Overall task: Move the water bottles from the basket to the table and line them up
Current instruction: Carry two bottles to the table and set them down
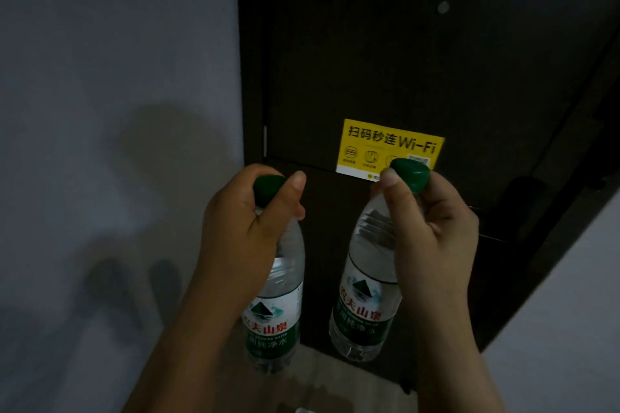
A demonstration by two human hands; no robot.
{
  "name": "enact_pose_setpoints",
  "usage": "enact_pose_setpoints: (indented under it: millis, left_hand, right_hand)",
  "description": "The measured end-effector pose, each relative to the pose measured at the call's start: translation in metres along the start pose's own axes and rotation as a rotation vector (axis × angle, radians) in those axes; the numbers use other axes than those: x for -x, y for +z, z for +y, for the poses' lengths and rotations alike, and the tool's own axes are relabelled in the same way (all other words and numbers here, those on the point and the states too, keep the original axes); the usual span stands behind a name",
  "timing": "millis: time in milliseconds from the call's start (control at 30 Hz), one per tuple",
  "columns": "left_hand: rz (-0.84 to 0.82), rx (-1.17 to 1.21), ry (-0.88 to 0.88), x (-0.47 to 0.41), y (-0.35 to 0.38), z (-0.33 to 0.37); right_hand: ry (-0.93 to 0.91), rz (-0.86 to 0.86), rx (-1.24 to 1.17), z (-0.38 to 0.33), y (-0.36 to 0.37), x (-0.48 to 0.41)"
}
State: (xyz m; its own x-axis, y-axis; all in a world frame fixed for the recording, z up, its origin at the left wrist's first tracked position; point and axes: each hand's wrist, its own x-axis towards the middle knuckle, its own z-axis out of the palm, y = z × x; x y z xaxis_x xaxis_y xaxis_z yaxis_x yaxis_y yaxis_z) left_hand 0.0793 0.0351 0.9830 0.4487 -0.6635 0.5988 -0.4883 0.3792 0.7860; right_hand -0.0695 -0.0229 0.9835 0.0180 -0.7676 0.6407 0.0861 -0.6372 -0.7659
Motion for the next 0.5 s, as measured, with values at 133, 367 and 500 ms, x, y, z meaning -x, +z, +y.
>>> enact_pose_setpoints:
  millis: [133,367,500]
  left_hand:
    - [0.143,-0.117,-0.054,0.001,0.006,-0.001]
    - [0.422,-0.375,-0.107,0.012,0.010,0.011]
    - [0.627,-0.483,-0.123,0.043,-0.008,0.030]
  right_hand:
    - [-0.005,-0.125,-0.116,0.015,0.010,-0.019]
    - [0.042,-0.395,-0.404,0.037,0.037,-0.045]
    - [0.050,-0.581,-0.516,0.032,0.064,-0.028]
